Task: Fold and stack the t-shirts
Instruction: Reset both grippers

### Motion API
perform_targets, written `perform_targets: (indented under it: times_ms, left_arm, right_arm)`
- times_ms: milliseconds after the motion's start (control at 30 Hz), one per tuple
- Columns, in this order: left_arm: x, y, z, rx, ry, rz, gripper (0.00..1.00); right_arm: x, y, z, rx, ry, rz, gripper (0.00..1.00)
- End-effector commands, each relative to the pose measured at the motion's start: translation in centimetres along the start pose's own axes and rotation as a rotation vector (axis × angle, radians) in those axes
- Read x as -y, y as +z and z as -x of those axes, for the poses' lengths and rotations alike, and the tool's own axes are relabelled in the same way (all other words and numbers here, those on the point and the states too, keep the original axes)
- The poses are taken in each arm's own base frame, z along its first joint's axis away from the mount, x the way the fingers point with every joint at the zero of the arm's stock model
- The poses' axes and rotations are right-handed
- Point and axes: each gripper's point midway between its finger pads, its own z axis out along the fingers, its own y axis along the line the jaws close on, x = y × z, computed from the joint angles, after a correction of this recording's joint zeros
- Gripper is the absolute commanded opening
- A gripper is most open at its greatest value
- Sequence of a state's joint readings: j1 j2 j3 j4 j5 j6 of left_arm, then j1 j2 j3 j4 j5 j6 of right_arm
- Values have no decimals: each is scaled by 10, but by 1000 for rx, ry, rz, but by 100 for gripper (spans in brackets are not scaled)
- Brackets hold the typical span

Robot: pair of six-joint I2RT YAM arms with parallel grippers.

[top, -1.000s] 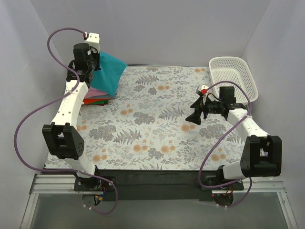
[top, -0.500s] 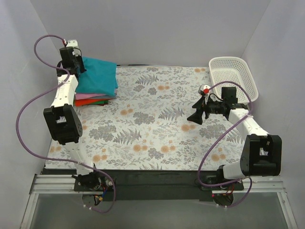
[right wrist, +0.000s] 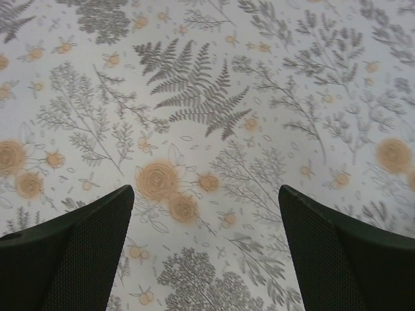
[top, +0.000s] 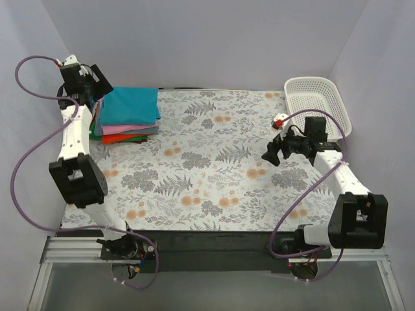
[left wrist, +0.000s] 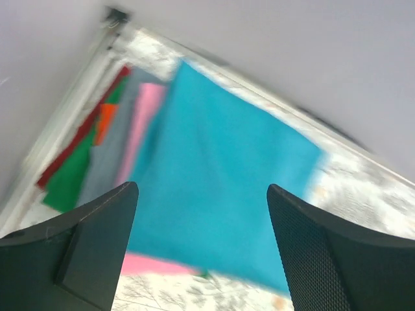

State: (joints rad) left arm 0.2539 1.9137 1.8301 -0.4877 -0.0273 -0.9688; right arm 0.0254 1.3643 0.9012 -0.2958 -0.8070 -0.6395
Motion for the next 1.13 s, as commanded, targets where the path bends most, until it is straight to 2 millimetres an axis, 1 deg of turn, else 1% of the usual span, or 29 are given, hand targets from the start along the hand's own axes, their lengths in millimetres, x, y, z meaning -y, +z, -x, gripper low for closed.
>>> perform_targets:
  times_ms: [0, 33, 67, 100, 133, 167, 200, 233, 267, 300, 333, 367, 400, 433, 467, 500, 533, 567, 700, 733, 767, 800, 867, 933, 1033, 1100]
  left_arm:
    - [64, -96, 21, 72, -16, -349, 80]
    - [73, -123, 22, 91, -6, -416, 80]
    - [81, -126, -10, 16, -5, -507, 80]
    - [84, -136, -17, -1, -18, -541, 81]
    - [90, -153, -21, -15, -48, -587, 81]
    - [95, -162, -31, -47, -54, -636, 81]
    - [102, -173, -50, -114, -61, -717, 81]
    - [108, -182, -60, -155, -87, -763, 81]
    - [112, -197, -60, -150, -76, -810, 81]
    - [115, -204, -74, -187, -78, -845, 81]
    - [116, -210, -76, -191, -83, -853, 81]
    - [118, -221, -76, -178, -72, -868, 82]
    - [119, -224, -84, -187, -69, -869, 82]
    - [120, -228, -86, -183, -65, -872, 82]
    - [120, -231, -90, -186, -60, -873, 82]
    - [123, -239, -92, -178, -47, -885, 82]
    - [122, -240, -95, -184, -47, -883, 83]
    - [122, -242, -98, -194, -46, -883, 83]
    - [122, -250, -111, -222, -39, -891, 83]
    - [122, -255, -111, -213, -31, -894, 83]
    - [120, -254, -117, -226, -32, -887, 84]
    - [120, -256, -119, -223, -20, -889, 84]
    - [117, -257, -125, -226, -21, -879, 84]
    - [116, -259, -127, -228, -15, -880, 84]
    - [113, -261, -130, -235, -12, -866, 84]
    - [111, -263, -132, -232, -10, -857, 84]
  right_arm:
    - [43, -38, 19, -59, -86, -311, 98]
    - [49, -46, 22, -60, -82, -369, 98]
    - [60, -61, 22, -55, -49, -444, 98]
    - [72, -79, 32, -35, -47, -554, 98]
    - [77, -90, 33, -10, 46, -629, 98]
    - [85, -103, 33, 0, 89, -707, 98]
    - [93, -121, 39, 12, 118, -805, 98]
    - [90, -126, 38, 17, 159, -815, 98]
    - [89, -132, 41, 25, 168, -824, 98]
    - [86, -142, 50, 52, 169, -851, 98]
    - [83, -148, 52, 69, 203, -875, 98]
    - [82, -161, 57, 92, 213, -933, 98]
    - [80, -168, 60, 107, 225, -966, 98]
    - [79, -176, 61, 120, 241, -1002, 98]
    - [77, -192, 64, 148, 265, -1080, 98]
    - [76, -199, 65, 160, 270, -1110, 98]
    - [74, -204, 64, 161, 274, -1134, 98]
    - [70, -214, 66, 178, 270, -1175, 98]
    - [58, -228, 60, 188, 266, -1231, 98]
    - [56, -230, 59, 187, 265, -1237, 98]
    - [54, -233, 58, 185, 260, -1246, 98]
    - [53, -235, 54, 163, 264, -1255, 98]
    - [52, -238, 53, 151, 256, -1266, 98]
    - [49, -240, 52, 132, 231, -1259, 98]
    - [46, -242, 56, 133, 208, -1251, 97]
    - [46, -243, 59, 138, 203, -1250, 98]
